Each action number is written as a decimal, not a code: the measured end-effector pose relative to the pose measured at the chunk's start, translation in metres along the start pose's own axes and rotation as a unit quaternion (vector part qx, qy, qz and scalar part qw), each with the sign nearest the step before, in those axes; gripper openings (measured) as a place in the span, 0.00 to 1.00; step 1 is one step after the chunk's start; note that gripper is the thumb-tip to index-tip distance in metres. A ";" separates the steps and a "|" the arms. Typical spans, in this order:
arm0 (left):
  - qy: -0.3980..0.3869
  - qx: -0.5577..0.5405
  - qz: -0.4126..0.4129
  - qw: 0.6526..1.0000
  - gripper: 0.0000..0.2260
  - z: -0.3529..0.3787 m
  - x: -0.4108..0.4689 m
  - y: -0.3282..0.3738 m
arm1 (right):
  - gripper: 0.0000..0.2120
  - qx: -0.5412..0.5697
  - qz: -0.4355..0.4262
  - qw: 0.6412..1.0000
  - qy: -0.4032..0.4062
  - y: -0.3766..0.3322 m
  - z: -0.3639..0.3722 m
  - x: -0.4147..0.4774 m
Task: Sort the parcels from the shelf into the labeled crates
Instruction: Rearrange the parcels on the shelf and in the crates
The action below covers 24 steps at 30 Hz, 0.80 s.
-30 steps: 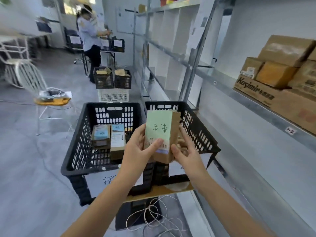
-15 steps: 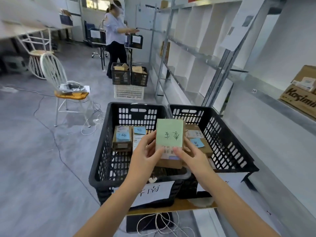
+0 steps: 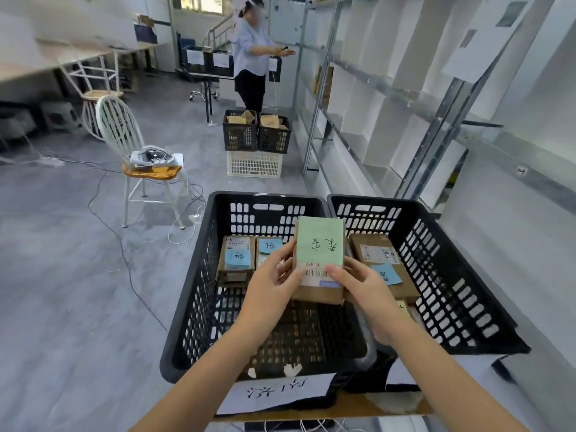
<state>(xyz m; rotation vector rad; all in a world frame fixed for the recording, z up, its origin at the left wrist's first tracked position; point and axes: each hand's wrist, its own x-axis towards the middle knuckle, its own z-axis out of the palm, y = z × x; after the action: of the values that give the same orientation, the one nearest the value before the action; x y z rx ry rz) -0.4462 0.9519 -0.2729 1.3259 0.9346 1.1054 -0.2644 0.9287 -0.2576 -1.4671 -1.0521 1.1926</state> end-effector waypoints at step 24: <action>-0.062 0.138 -0.057 0.987 0.16 0.181 0.161 -0.055 | 0.16 0.038 0.172 0.984 0.027 0.047 -0.260 0.130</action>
<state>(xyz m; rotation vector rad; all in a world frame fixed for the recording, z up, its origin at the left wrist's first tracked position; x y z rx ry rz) -0.2271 1.0648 -0.3031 1.5263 1.0845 0.8150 0.0149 1.0082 -0.3048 -1.6562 -0.7248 1.4082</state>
